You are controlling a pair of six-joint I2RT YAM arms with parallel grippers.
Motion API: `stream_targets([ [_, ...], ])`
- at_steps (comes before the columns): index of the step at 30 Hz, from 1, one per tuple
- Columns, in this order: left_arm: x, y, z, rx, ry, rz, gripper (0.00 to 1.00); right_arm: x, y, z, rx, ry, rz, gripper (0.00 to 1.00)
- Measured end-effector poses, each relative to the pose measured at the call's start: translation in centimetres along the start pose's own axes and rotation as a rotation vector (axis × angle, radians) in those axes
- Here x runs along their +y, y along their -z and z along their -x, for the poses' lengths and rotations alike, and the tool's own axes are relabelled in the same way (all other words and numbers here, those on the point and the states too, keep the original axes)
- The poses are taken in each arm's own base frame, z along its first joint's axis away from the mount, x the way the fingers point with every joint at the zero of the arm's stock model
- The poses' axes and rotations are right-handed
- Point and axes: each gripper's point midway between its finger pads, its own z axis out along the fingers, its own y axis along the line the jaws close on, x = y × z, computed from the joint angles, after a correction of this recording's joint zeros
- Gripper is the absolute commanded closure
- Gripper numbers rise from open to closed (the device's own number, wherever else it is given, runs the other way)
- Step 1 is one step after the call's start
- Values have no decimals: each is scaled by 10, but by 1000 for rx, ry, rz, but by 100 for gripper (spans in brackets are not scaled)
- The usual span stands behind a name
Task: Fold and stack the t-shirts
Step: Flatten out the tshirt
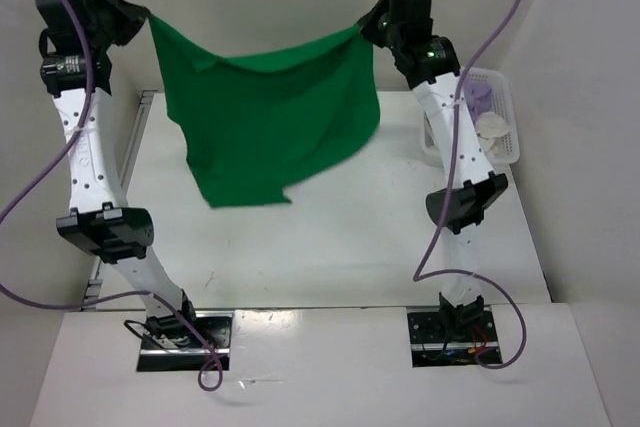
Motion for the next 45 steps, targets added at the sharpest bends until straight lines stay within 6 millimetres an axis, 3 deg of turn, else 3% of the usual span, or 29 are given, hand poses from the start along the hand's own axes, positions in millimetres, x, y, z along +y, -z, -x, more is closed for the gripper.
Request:
stream_targets([
  [2, -26, 19, 31, -87, -29, -65, 100, 18, 23, 30, -65, -15, 57, 94],
  [6, -80, 73, 79, -249, -86, -191, 100, 46, 90, 96, -203, -47, 172, 94],
  [9, -107, 103, 93, -314, -124, -269, 100, 45, 132, 131, -286, -61, 207, 95],
  [11, -109, 111, 89, -313, -136, -283, 100, 32, 143, 132, -291, -60, 184, 95],
  [13, -94, 106, 67, -258, -128, -260, 100, 15, 139, 112, -256, -54, 151, 95],
  [15, -60, 101, 27, -171, -110, -196, 100, -13, 123, 69, -158, -41, 92, 96],
  [17, -19, 97, -24, -56, -70, -109, 100, -50, 101, 11, -32, -29, 15, 98],
  [20, 47, 100, -110, 130, -4, 28, 100, -125, 77, -97, 199, -20, -144, 99],
  [23, 103, 120, -188, 297, 49, 157, 100, -198, 93, -202, 441, -27, -306, 99],
  [24, 116, 129, -209, 347, 68, 194, 100, -215, 104, -228, 504, -33, -346, 99],
  [26, 136, 150, -243, 428, 94, 254, 100, -238, 126, -262, 589, -46, -403, 99],
  [29, 150, 175, -270, 494, 97, 300, 100, -253, 156, -284, 643, -72, -442, 99],
  [37, 156, 213, -312, 666, 69, 356, 100, -240, 201, -273, 603, -157, -401, 98],
  [45, 160, 222, -321, 716, 50, 382, 100, -249, 231, -288, 647, -242, -451, 98],
])
